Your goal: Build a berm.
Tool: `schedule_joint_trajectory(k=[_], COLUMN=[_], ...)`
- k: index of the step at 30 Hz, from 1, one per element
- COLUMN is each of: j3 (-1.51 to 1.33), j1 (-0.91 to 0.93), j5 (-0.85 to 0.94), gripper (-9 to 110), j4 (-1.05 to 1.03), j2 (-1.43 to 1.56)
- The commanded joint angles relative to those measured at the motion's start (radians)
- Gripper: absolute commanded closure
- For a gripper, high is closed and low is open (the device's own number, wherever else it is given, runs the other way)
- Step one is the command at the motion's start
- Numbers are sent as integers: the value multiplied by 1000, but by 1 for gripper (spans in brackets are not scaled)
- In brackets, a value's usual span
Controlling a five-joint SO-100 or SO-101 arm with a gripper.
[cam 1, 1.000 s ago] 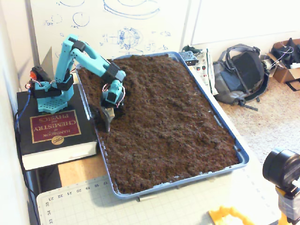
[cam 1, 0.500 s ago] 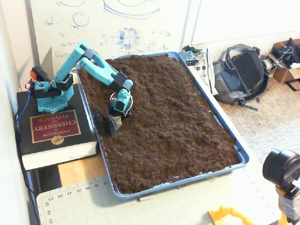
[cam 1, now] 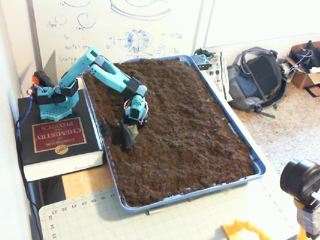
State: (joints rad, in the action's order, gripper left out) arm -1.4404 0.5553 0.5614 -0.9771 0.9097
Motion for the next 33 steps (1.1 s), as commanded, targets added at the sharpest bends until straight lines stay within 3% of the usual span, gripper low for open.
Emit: schedule_joint_trajectory(k=[1,27,33], j3=[209,238,238], j1=[-63,-101,-101], j5=[-8,-11,-11], gripper=[101,101,101], j4=[91,87,-31], j2=[48,202,241])
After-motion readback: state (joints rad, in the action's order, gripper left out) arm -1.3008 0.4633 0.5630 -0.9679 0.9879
